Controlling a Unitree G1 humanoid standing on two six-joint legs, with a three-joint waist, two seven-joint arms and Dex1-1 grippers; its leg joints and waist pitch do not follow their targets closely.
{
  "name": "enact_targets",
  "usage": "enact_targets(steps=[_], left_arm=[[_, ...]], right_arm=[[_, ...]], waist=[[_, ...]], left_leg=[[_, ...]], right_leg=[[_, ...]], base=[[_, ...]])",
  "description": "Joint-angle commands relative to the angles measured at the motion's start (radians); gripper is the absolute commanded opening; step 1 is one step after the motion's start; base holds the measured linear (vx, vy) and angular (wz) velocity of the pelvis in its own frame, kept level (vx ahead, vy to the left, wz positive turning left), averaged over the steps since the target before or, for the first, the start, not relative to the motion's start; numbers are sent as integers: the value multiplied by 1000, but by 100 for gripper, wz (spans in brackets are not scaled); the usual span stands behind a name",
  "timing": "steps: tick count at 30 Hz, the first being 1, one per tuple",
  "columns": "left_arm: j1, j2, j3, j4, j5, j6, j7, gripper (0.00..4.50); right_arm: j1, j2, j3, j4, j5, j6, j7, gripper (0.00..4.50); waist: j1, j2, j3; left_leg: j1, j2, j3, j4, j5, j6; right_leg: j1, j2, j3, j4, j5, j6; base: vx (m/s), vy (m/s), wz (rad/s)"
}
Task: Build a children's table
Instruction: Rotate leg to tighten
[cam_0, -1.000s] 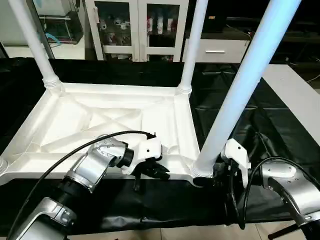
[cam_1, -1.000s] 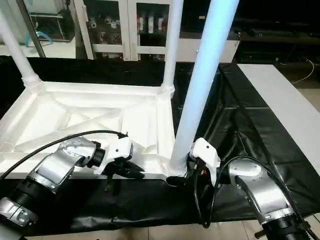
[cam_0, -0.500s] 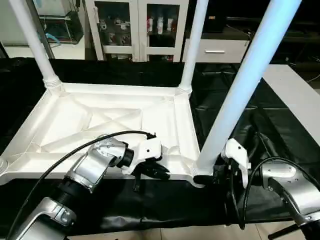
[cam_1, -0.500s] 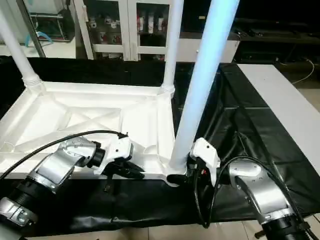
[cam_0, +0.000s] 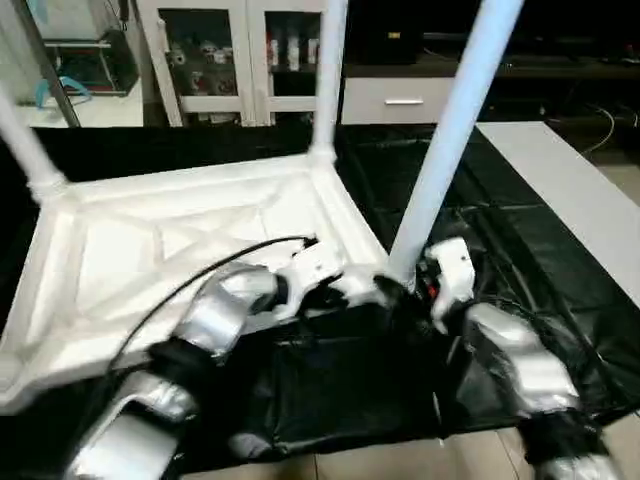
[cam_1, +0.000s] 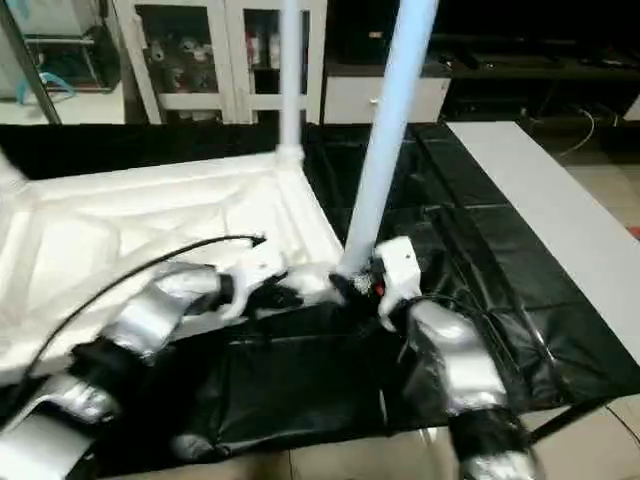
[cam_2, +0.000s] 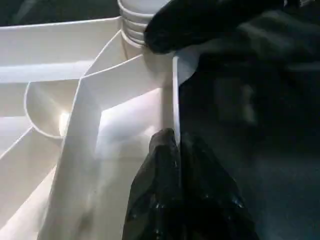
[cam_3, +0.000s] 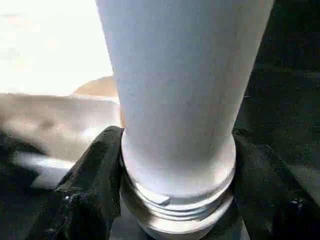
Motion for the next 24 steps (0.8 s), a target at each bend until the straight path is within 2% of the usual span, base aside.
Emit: enact_targets(steps=[1,2,3,4,7,9,13,14,15,17,19,20,22,23,24], left_arm=[[-9,-94,5,25,-38,1,84,0],[-26,-120,16,60,-22,6,145,0],[-49,-156,29,111,-7,1,218,0],[-60,-172,35,135,1,-3,249,0],[-68,-174,34,143,10,-15,257,0],[-64,-162,28,133,13,-22,237,0],[-47,-128,11,110,18,-32,175,0],[-40,-113,3,102,21,-42,143,0],[-36,-105,-1,97,19,-61,118,0],[-29,-97,-1,86,11,-62,89,0],[-22,-86,-10,71,10,-51,63,0],[9,-28,-55,1,9,-39,-51,0],[27,7,-76,-42,3,-23,-116,0],[43,42,-94,-83,-4,-15,-182,0],[52,63,-104,-107,-10,-10,-221,0]], right_arm=[[-38,55,19,48,-24,-11,-92,272],[-61,88,15,85,-42,-16,-149,272],[-100,133,16,141,-65,-34,-218,272],[-120,151,20,168,-76,-42,-252,272],[-150,154,9,204,-80,-63,-288,271],[-151,151,5,202,-70,-78,-256,270],[-129,124,32,170,-101,-149,-183,270],[-111,111,34,151,-101,-179,-147,305],[-101,102,30,138,-91,-188,-122,340],[-88,88,27,120,-77,-192,-98,349],[-79,75,29,104,-72,-193,-85,374],[-32,8,26,22,-41,-173,14,382],[-3,-36,26,-30,-24,-159,82,387],[23,-76,28,-77,-4,-142,153,395],[38,-99,30,-104,7,-131,195,417]], waist=[[1,-10,-58],[6,-10,-61],[1,-7,-59],[1,-9,-60],[6,-8,-60],[9,-12,-60],[9,-8,-60],[10,-4,-61],[11,-6,-61],[13,-6,-62],[13,-6,-60],[20,-7,-57],[21,-2,-56],[21,1,-57],[19,1,-55]], left_leg=[[-2,43,-25,-74,-138,24],[-1,44,-26,-74,-123,31],[-2,43,-24,-75,-113,36],[1,41,-24,-76,-123,34],[-1,42,-23,-75,-122,48],[-2,41,-23,-76,-123,62],[-2,43,-23,-75,-124,66],[-2,43,-23,-75,-117,71],[-3,44,-22,-74,-114,75],[-3,45,-21,-74,-99,92],[-2,46,-21,-75,-104,97],[-1,48,-24,-77,-121,90],[-1,52,-23,-77,-129,94],[3,54,-22,-78,-140,93],[2,54,-23,-80,-147,94]], right_leg=[[45,-68,59,-83,-274,-199],[50,-69,58,-81,-250,-203],[45,-65,58,-78,-227,-210],[46,-65,57,-82,-243,-208],[50,-67,58,-80,-219,-208],[51,-68,57,-80,-223,-205],[50,-68,58,-81,-230,-199],[51,-68,58,-79,-209,-207],[52,-69,58,-79,-197,-210],[54,-68,59,-72,-154,-228],[53,-69,58,-76,-171,-234],[58,-70,57,-79,-206,-223],[55,-72,60,-77,-204,-220],[50,-68,60,-77,-201,-221],[51,-66,61,-76,-195,-225]], base=[[0,0,0],[0,0,0],[0,0,0],[0,0,0],[0,0,0],[0,0,0],[0,0,0],[0,0,0],[0,0,0],[0,0,0],[0,0,0],[0,0,0],[0,0,0],[0,0,0],[0,0,0]])
